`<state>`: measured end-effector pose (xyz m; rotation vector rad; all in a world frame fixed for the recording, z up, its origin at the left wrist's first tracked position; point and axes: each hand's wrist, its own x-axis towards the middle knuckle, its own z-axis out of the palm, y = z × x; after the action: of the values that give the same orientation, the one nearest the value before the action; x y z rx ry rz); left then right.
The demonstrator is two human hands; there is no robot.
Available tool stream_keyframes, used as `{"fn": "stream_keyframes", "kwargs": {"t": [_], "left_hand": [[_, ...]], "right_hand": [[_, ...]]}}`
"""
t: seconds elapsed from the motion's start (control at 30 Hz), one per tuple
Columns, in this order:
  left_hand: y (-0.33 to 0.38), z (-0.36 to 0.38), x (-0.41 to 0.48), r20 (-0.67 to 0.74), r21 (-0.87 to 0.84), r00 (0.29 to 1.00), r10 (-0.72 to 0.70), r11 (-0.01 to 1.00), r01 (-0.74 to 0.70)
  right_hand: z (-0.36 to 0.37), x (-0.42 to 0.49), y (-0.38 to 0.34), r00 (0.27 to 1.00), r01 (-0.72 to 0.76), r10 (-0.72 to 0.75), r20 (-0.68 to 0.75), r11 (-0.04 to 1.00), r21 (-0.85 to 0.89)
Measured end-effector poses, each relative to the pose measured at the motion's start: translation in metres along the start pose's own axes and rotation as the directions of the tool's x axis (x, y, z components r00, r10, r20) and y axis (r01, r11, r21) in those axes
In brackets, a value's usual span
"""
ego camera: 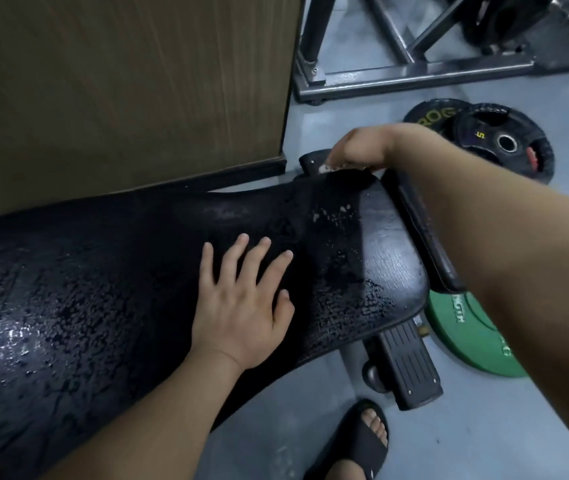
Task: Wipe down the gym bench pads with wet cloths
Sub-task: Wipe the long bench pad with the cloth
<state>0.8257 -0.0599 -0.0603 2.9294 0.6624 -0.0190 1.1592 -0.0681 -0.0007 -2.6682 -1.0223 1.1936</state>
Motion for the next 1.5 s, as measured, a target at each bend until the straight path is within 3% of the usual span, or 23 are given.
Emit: {"fn": "stream_keyframes", "kwargs": {"t": [0.07, 0.17, 0.4, 0.5, 0.57, 0.63, 0.7, 0.77, 0.83, 0.9, 1.0, 1.07, 1.2, 1.33, 1.4, 1.5], "left_hand": [[0.0, -0.001, 0.001, 0.006, 0.002, 1.0, 0.005, 1.0, -0.005], [0.0, -0.002, 0.002, 0.022, -0.004, 1.0, -0.002, 1.0, 0.002], [0.002, -0.003, 0.002, 0.033, -0.004, 0.999, -0.007, 1.0, 0.007], [0.001, -0.005, 0.003, 0.038, -0.011, 0.999, -0.01, 1.0, 0.01], [0.001, -0.005, 0.003, 0.032, -0.023, 0.999, -0.006, 1.0, 0.006], [0.001, -0.004, 0.003, 0.027, -0.025, 1.0, -0.002, 1.0, 0.003], [0.001, -0.002, 0.003, 0.018, -0.024, 1.0, 0.003, 1.0, -0.003], [0.0, -0.001, 0.003, 0.024, -0.01, 1.0, 0.002, 1.0, -0.001], [0.0, -0.001, 0.003, 0.031, -0.011, 1.0, 0.0, 1.0, 0.0], [0.0, -0.002, 0.003, 0.033, -0.018, 0.999, -0.002, 1.0, 0.002], [-0.001, -0.002, 0.003, 0.027, -0.031, 1.0, -0.005, 1.0, 0.006], [0.0, -0.003, 0.003, 0.038, -0.025, 0.999, -0.007, 1.0, 0.008], [0.0, -0.002, 0.003, 0.06, -0.014, 0.998, -0.013, 1.0, 0.014], [0.0, -0.004, 0.004, 0.073, 0.012, 0.997, -0.024, 1.0, 0.023], [0.0, -0.004, 0.003, 0.064, 0.011, 0.998, -0.017, 1.0, 0.017], [0.0, -0.005, 0.003, 0.049, -0.018, 0.999, -0.004, 1.0, 0.005]], "right_hand": [[-0.002, 0.007, -0.006, 0.992, -0.055, 0.057, 0.113, 0.998, -0.024], [0.004, 0.021, -0.025, 0.97, -0.049, 0.104, 0.22, 0.969, -0.241], [0.034, 0.029, -0.1, 0.953, 0.159, -0.041, 0.299, 0.91, -0.382], [0.02, 0.035, -0.07, 0.954, 0.082, 0.018, 0.298, 0.944, -0.319], [0.012, 0.038, -0.058, 0.955, 0.005, 0.111, 0.275, 0.922, -0.387], [0.015, 0.038, -0.068, 0.947, 0.027, 0.123, 0.297, 0.891, -0.453], [0.026, 0.04, -0.094, 0.919, 0.106, 0.07, 0.388, 0.905, -0.413], [0.044, 0.038, -0.123, 0.885, 0.166, -0.024, 0.466, 0.95, -0.266], [0.055, 0.034, -0.135, 0.895, 0.186, -0.114, 0.43, 0.974, -0.127], [0.054, 0.034, -0.128, 0.907, 0.167, -0.111, 0.405, 0.98, -0.104], [0.043, 0.04, -0.103, 0.95, 0.152, -0.011, 0.313, 0.89, -0.43], [0.049, 0.042, -0.102, 0.951, 0.19, -0.037, 0.306, 0.851, -0.489], [0.068, 0.035, -0.135, 0.9, 0.366, -0.321, 0.295, 0.924, -0.112], [0.072, 0.038, -0.128, 0.871, 0.378, -0.42, 0.255, 0.904, 0.198], [0.066, 0.041, -0.117, 0.873, 0.409, -0.445, 0.199, 0.891, 0.199], [0.037, 0.034, -0.103, 0.879, 0.441, -0.433, 0.197, 0.898, 0.006]]}}
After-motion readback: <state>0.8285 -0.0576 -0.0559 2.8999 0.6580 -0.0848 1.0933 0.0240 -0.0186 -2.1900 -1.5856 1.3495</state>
